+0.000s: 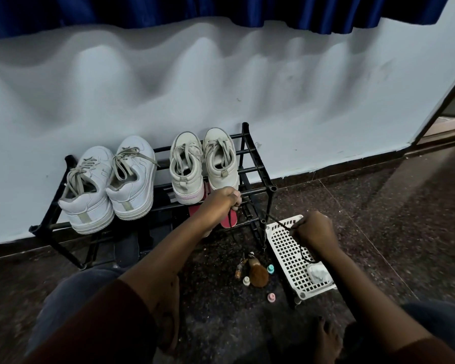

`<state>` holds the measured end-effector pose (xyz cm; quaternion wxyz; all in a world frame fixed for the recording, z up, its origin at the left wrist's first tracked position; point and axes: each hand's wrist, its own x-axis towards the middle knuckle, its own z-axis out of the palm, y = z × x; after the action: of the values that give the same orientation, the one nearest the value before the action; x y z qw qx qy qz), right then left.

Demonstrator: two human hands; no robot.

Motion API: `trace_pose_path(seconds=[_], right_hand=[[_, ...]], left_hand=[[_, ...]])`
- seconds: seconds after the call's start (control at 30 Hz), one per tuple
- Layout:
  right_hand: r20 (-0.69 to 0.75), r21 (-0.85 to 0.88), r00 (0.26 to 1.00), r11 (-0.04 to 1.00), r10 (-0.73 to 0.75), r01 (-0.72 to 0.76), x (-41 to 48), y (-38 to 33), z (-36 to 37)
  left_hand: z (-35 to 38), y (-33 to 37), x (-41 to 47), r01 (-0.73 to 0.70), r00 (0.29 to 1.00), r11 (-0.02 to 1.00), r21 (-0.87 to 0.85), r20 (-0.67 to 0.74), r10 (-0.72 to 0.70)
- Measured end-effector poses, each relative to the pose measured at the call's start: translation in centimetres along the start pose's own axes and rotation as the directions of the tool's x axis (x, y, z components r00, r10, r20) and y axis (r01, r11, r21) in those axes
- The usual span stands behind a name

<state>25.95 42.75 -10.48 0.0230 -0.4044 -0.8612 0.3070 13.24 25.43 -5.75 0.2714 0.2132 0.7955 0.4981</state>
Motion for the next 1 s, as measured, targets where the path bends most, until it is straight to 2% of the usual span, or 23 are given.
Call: trace_pose_path(seconds=[0.1,0.17,0.23,0.33,0.4,0.47,0.6,0.67,0.8,0.9,1.0], right_hand=[[-0.054,-0.003,0.996,0.997,-0.074,0.074,-0.9,-0.7,-0.6],[-0.124,0.175,0.972,0.960,-0.199,0.219,-2.1,-2.1,-1.2],[-0.112,0.436,0.959,0.855,-0.259,0.282,-3.3,-3.9,-1.6],[0.024,0.700,0.962,0.691,-0.272,0.178,-4.0,-5.3,-1.0],[0.090,0.772,0.963,0.628,-0.254,0.093,-4.1,-5.4,-0.7],[0.130,0.794,0.965,0.607,-0.229,0.037,-3.9,-5.2,-0.6],[0.182,0.765,0.962,0.644,-0.204,-0.008,-3.7,-4.8,-0.2],[0.161,0.719,0.966,0.694,-0.202,0.025,-3.6,-4.7,-0.1],[-0.021,0.347,0.974,0.912,-0.225,0.218,-2.6,-3.9,0.3],[-0.039,0.190,0.984,0.965,-0.175,0.179,-1.9,-2.9,0.6],[0.002,0.070,0.995,0.993,-0.096,0.095,-1.1,-1.7,1.1]], left_hand=[[0.2,0.1,-0.1,0.003,1.000,1.000,0.013,-0.007,-0.003],[0.8,0.3,-0.4,-0.011,0.999,0.995,0.102,0.045,0.006],[1.6,0.6,-1.0,-0.057,0.995,0.982,0.182,0.087,0.042],[2.2,1.0,-1.3,-0.098,0.993,0.969,0.225,0.093,0.079],[2.4,1.0,-1.3,-0.082,0.994,0.969,0.233,0.095,0.062],[2.5,0.8,-1.4,-0.066,0.993,0.974,0.216,0.108,0.044],[2.4,0.5,-1.4,-0.107,0.989,0.962,0.251,0.126,0.077],[2.2,0.4,-1.5,-0.113,0.987,0.956,0.271,0.144,0.076],[1.7,0.6,-1.5,-0.015,0.984,0.991,0.131,0.178,-0.009],[0.9,0.9,-1.3,0.065,0.982,0.998,-0.021,0.180,-0.060],[0.1,0.7,-0.8,0.085,0.989,0.995,-0.045,0.124,-0.079]])
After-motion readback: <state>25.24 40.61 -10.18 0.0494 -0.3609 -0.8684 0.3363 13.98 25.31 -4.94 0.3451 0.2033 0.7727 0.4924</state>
